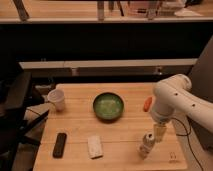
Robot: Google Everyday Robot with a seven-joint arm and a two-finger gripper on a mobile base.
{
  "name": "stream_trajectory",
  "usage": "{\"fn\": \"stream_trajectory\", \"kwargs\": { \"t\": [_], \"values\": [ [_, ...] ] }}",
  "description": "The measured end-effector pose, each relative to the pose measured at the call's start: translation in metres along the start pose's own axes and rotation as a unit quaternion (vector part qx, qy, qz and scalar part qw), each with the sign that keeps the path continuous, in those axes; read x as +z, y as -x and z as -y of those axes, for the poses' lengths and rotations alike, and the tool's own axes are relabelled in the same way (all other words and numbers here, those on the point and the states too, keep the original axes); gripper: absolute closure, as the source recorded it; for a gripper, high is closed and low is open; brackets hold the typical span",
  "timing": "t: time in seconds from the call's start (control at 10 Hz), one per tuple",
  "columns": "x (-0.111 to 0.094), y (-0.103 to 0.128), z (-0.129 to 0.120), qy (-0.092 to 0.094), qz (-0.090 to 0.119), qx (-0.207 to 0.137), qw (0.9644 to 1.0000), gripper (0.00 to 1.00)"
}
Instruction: Knock the bottle over
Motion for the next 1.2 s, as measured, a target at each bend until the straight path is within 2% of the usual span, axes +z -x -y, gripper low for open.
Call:
{"fn": "stream_trajectory", "kwargs": {
  "t": [1.2],
  "values": [
    [0.0050,0.0045,-0.0081,0.007,0.005,-0.001,1.0000,0.20]
  ]
}}
